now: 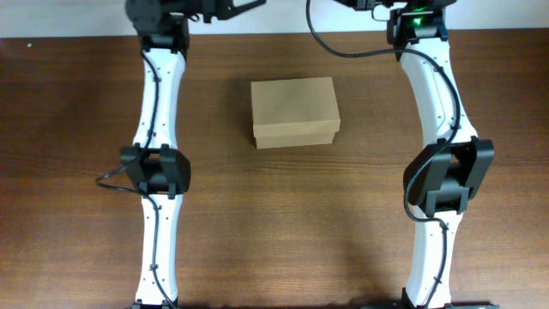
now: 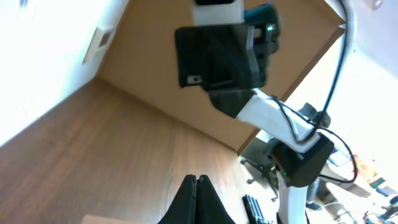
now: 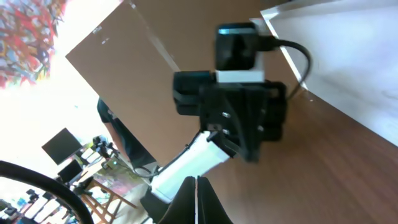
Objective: Pack container
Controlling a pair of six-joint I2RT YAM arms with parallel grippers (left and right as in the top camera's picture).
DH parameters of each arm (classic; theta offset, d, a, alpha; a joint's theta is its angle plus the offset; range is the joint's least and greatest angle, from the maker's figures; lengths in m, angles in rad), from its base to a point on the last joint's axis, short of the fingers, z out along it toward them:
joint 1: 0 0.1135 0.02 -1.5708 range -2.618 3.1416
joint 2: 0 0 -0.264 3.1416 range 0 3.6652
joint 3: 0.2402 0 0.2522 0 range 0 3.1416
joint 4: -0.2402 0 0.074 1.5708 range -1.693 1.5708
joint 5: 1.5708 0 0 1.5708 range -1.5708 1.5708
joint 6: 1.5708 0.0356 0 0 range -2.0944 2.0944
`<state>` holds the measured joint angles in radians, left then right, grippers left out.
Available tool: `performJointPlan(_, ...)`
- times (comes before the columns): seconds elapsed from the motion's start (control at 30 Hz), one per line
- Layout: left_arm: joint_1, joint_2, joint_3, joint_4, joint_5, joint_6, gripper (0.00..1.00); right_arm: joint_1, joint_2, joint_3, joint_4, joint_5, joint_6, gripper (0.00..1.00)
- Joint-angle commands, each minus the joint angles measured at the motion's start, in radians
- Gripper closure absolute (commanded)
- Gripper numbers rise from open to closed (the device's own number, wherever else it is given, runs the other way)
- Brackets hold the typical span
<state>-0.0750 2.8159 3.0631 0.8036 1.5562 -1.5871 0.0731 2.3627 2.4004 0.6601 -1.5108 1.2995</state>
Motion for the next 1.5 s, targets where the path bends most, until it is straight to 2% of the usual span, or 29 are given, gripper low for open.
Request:
performJointPlan(0.0,0.019,-0.01,0.078,-0.028,-0.031,-0.012,0.98,0.01,-0.025,0.056,0.003,-0.011,0.075,0.96)
performJointPlan(0.13,0.028,-0.086,0.076,-0.082,-0.097,0.034,0.98,0.033,-0.025,0.168,0.003,-0.01,0.082,0.96)
performJointPlan(0.17,0.03,-0.103,0.076,-0.137,-0.12,0.063,0.98,0.039,-0.025,0.202,0.003,-0.002,0.082,0.96)
performJointPlan(0.23,0.035,-0.147,0.076,-0.299,-0.16,0.201,0.99,0.047,-0.025,0.273,0.003,0.026,0.08,0.96)
performJointPlan(0.33,0.042,-0.216,0.076,-0.742,-0.266,0.563,0.98,0.051,-0.025,0.348,-0.002,0.068,0.066,0.96)
performJointPlan(0.37,0.045,-0.247,0.076,-0.964,-0.341,0.736,0.98,0.051,-0.025,0.37,-0.023,0.09,0.066,0.96)
performJointPlan(0.43,0.045,-0.29,0.076,-1.242,-0.478,0.951,0.98,0.049,-0.025,0.39,-0.062,0.121,0.063,0.96)
performJointPlan(0.47,0.043,-0.323,0.076,-1.413,-0.594,1.094,0.97,0.049,-0.025,0.394,-0.103,0.148,0.063,0.96)
performJointPlan(0.6,0.024,-0.395,0.075,-1.699,-0.883,1.3,0.96,0.044,-0.025,0.395,-0.264,0.222,0.008,0.96)
performJointPlan(0.7,0.016,-0.431,0.075,-1.842,-1.06,1.384,0.94,0.043,-0.025,0.395,-0.473,0.279,-0.102,0.96)
performJointPlan(0.87,-0.013,-0.441,0.068,-2.057,-1.268,1.516,0.94,0.038,-0.025,0.395,-0.995,0.383,-0.414,0.96)
performJointPlan(0.97,-0.028,-0.441,0.044,-2.136,-1.33,1.537,0.94,0.038,-0.025,0.395,-1.304,0.513,-0.642,0.96)
performJointPlan(1.07,-0.029,-0.441,0.023,-2.18,-1.343,1.541,0.94,0.043,-0.026,0.395,-1.616,0.747,-0.856,0.96)
performJointPlan(1.2,-0.057,-0.441,-0.003,-2.261,-1.44,1.582,0.97,0.067,-0.027,0.395,-1.878,1.018,-1.035,0.96)
performJointPlan(1.47,-0.166,-0.441,-0.151,-2.372,-1.506,1.611,0.98,0.114,-0.026,0.394,-2.19,1.319,-1.168,0.96)
